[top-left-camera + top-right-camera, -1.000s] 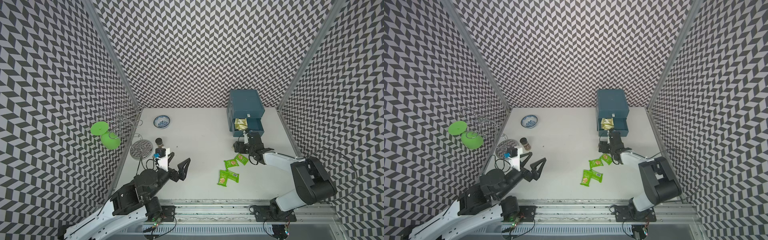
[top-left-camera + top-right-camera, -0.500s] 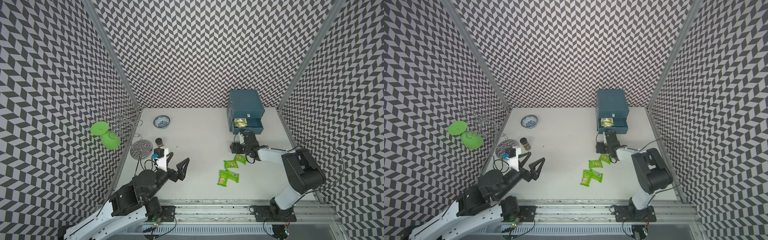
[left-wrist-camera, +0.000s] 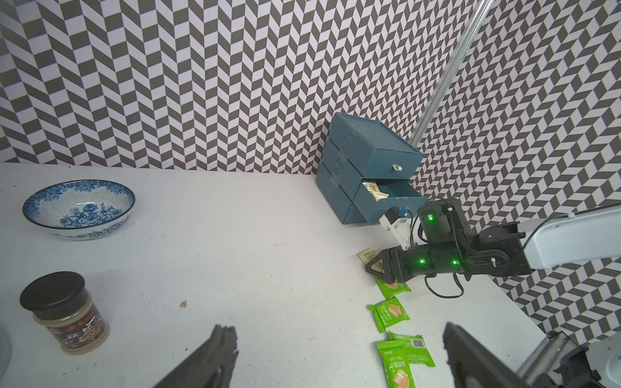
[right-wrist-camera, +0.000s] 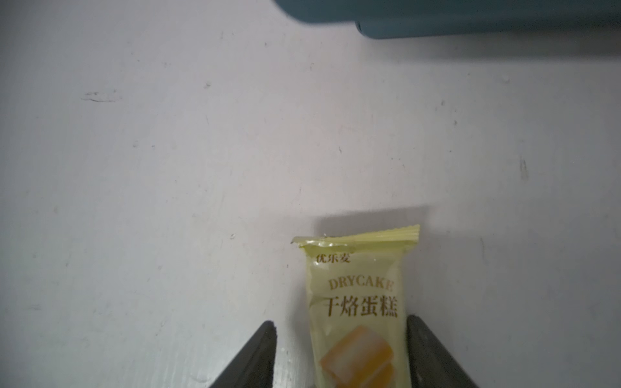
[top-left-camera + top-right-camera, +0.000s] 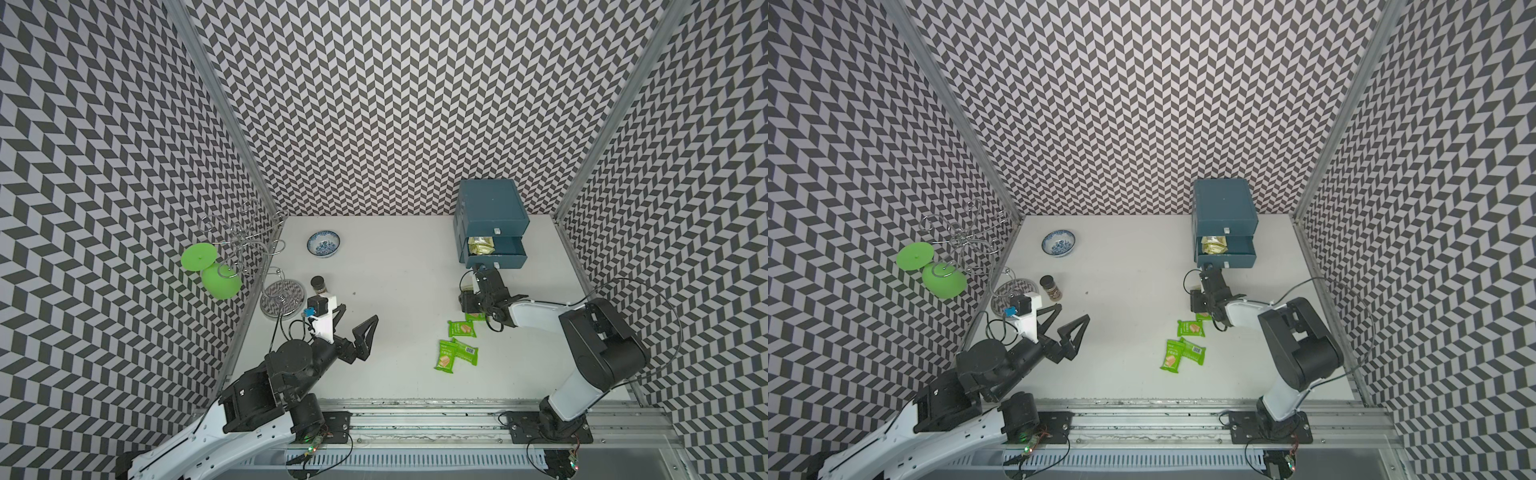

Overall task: Place the cookies into the drawer by color
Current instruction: Pick up the cookie at the center of the board.

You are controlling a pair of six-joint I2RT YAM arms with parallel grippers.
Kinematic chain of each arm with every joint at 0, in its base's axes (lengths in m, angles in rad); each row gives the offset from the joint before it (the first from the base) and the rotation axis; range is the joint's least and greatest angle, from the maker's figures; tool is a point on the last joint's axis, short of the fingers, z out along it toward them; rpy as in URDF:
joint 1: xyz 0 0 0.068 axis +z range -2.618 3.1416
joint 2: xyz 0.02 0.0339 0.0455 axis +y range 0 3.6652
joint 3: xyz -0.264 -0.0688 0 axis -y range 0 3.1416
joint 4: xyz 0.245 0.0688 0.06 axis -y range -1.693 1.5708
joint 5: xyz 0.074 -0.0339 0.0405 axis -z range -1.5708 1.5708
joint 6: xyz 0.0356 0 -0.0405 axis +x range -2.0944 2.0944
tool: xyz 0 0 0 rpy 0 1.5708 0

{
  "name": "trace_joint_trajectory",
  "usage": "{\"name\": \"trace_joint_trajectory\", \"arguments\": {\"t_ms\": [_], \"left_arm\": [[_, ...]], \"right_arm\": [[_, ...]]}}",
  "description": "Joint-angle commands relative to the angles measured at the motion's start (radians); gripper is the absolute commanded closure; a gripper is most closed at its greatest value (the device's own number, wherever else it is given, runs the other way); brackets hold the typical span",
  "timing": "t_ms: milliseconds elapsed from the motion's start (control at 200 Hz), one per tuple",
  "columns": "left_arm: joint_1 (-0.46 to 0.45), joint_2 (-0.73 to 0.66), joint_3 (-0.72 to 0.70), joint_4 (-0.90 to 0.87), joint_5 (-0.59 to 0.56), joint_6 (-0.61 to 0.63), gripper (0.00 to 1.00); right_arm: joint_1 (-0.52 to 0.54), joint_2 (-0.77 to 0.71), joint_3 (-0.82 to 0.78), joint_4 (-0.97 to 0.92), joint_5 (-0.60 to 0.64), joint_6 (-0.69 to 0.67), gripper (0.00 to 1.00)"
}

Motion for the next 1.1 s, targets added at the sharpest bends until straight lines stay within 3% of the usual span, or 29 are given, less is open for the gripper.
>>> {"name": "trace_joint_trajectory", "arguments": {"t_ms": [0,330,591,1097], "left_arm": [[0.000,-0.010,-0.007,0.003,-0.018,0.011,0.00],[0.000,-0.006,-0.009,0.007,-0.019,0.014,0.01],[0.001,-0.011,-0.009,0.007,-0.021,0.013,0.01],[0.001,-0.008,-0.016,0.020,-0.021,0.015,0.01]], "right_arm": [[0.015,0.040,0.006,-0.061,0.070,0.024,0.46],[0.061,0.019,0.034,-0.086,0.134,0.020,0.60],[0.087,-0.057,0.049,-0.104,0.136,0.025,0.61],[0.107,-0.387,0.155,-0.221,0.141,0.048,0.61]]}}
